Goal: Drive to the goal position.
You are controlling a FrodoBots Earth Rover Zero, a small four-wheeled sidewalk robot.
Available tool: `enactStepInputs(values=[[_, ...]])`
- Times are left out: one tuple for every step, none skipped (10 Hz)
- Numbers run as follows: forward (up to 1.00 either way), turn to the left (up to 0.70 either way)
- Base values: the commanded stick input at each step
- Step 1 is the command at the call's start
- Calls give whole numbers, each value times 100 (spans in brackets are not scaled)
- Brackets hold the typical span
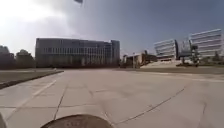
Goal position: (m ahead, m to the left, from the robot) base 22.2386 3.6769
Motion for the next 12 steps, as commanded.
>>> enactStepInputs(values=[[70,0],[70,0],[70,0],[70,0],[70,0],[70,0],[70,0],[70,0],[70,0],[70,0],[70,0],[70,0]])
